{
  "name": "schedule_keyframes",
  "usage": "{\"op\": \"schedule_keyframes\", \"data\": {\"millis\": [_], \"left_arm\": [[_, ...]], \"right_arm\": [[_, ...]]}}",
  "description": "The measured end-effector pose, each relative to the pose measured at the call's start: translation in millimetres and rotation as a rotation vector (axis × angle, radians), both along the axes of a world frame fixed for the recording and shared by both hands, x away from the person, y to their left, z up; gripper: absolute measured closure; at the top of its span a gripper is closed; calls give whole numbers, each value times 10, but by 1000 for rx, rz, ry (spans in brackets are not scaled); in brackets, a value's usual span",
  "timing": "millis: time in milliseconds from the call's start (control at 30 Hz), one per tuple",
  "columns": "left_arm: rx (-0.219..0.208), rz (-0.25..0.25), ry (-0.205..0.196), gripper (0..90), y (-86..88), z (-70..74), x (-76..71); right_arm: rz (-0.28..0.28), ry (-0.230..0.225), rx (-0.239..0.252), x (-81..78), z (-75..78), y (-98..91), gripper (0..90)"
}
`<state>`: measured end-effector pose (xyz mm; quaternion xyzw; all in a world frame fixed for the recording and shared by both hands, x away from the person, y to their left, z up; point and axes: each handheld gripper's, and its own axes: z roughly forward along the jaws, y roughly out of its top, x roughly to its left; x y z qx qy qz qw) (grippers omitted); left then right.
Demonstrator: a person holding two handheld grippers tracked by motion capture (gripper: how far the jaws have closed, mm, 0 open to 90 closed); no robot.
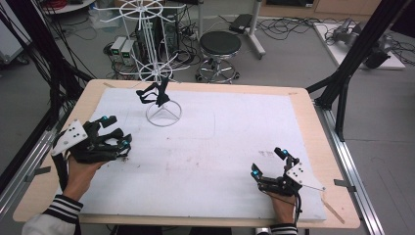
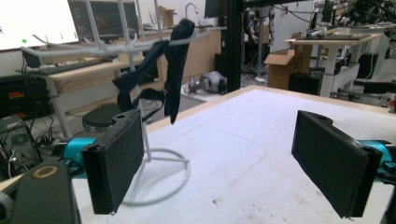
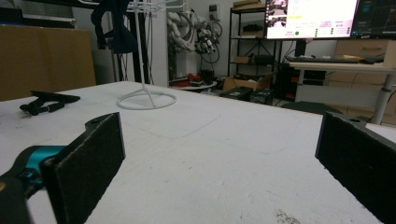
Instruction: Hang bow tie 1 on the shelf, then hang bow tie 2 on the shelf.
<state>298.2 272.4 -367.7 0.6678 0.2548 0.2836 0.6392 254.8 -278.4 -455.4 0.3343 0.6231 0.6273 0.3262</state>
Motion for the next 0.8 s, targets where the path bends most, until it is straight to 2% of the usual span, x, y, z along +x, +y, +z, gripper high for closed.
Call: {"op": "schedule_keyframes", "data": {"millis": [267,433,800], "left_arm": [[3,-2,9,175,10,-74,-23],[9,4,1,175,17,-58,-31],[26,6,9,175,49,-54,-32]], "right_arm": [[4,2,-2,-3,-1,5,6],[2,6,0,-6,-1,5,6],[1,2,-4,-5,-1,6,6]]}}
